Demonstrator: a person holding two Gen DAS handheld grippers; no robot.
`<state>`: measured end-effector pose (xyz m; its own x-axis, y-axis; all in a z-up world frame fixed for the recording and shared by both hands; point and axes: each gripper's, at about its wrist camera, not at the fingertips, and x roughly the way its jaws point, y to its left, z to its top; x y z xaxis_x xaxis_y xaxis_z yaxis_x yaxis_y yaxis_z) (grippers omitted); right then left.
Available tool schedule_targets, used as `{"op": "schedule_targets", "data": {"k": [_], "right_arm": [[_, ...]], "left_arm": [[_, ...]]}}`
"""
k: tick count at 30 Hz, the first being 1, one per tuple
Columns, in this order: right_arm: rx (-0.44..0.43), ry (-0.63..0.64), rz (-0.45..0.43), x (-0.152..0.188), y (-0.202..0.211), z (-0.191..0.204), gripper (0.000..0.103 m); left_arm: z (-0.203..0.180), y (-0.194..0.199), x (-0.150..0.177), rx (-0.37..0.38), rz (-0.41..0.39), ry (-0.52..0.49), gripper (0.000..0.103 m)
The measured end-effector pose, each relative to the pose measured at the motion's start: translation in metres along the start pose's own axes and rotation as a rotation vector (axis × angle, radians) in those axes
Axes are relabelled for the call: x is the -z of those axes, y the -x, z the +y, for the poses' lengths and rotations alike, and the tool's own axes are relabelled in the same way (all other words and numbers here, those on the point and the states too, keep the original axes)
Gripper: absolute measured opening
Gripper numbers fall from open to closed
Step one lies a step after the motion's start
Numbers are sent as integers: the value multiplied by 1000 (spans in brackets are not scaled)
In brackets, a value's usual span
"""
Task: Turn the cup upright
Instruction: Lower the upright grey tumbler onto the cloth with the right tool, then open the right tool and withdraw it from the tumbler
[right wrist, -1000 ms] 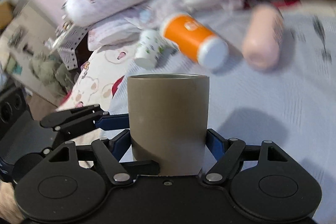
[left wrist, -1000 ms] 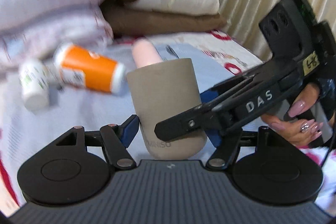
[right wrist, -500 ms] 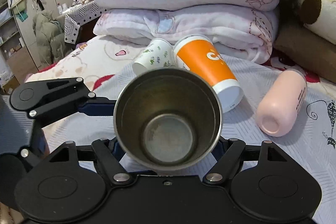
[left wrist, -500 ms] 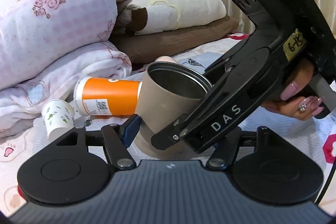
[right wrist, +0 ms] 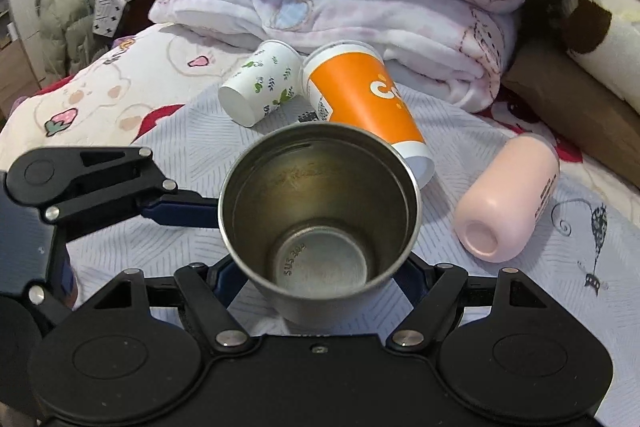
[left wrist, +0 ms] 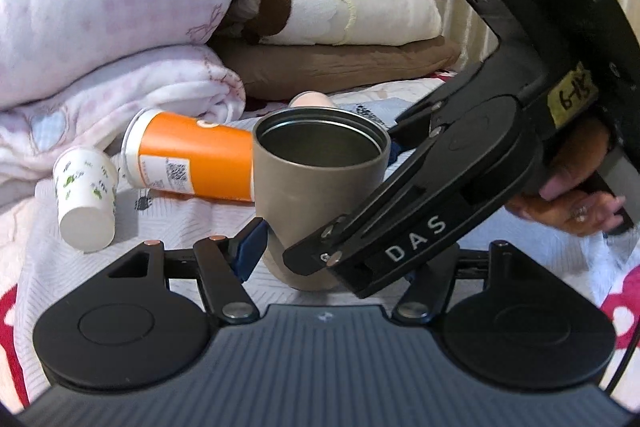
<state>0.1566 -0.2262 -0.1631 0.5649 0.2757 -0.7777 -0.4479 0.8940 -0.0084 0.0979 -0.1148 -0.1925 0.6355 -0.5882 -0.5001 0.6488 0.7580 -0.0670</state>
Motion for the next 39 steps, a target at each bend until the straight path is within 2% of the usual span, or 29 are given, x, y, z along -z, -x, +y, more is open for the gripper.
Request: {"op": "schedule_targets", "data": {"k": [4, 9, 20, 29, 32, 34, 35, 37, 39], "right_arm": [[13, -40, -7, -3, -5, 3, 81], [26, -74, -28, 2, -3, 4, 81], [5, -206, -76, 20, 14, -4, 82], [9, -169, -86, 15, 16, 1, 84], [9, -184, -107, 16, 24, 1, 90], [10, -197, -112, 18, 30, 0, 90], [13, -205, -121, 22, 35, -1, 90], [31, -244, -147, 32, 48, -2, 90], [88, -294, -177, 44, 68, 0, 90]], "left_arm": [[2, 2, 3, -44, -31, -11, 65], [0, 3, 1, -52, -20, -10, 65], [0, 20, -6, -39, 60, 7, 66], [2, 24, -9, -57, 81, 93, 66], [2, 32, -11, -48, 91, 101, 70], [5, 37, -13, -39, 121, 126, 77], [6, 41, -14, -42, 137, 139, 78], [7, 54, -16, -75, 140, 159, 78], [9, 70, -21, -100, 139, 184, 79]]}}
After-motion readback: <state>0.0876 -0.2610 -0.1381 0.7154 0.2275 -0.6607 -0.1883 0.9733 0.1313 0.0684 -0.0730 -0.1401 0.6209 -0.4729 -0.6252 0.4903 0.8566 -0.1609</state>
